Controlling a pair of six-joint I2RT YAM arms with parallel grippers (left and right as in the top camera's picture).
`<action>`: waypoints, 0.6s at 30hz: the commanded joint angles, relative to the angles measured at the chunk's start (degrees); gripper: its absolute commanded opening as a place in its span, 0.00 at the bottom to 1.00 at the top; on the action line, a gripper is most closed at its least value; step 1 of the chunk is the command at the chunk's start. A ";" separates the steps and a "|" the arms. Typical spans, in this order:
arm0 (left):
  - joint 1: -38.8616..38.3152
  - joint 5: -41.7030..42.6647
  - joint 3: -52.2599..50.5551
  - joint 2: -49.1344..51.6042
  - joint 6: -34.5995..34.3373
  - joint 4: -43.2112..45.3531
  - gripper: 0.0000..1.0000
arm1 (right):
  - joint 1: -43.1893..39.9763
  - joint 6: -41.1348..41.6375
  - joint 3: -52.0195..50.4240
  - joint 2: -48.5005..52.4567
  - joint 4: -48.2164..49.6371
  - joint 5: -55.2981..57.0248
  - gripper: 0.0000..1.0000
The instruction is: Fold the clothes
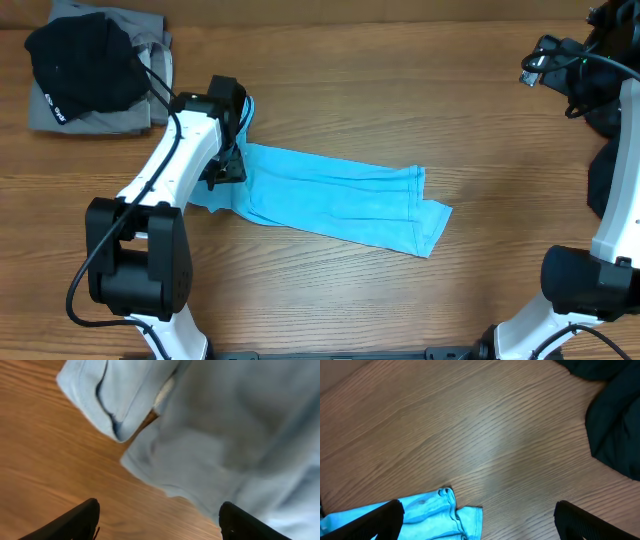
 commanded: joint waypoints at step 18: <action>6.80 3.30 -5.25 -0.13 0.22 5.29 0.76 | -0.26 0.22 -0.02 -0.44 0.33 0.55 1.00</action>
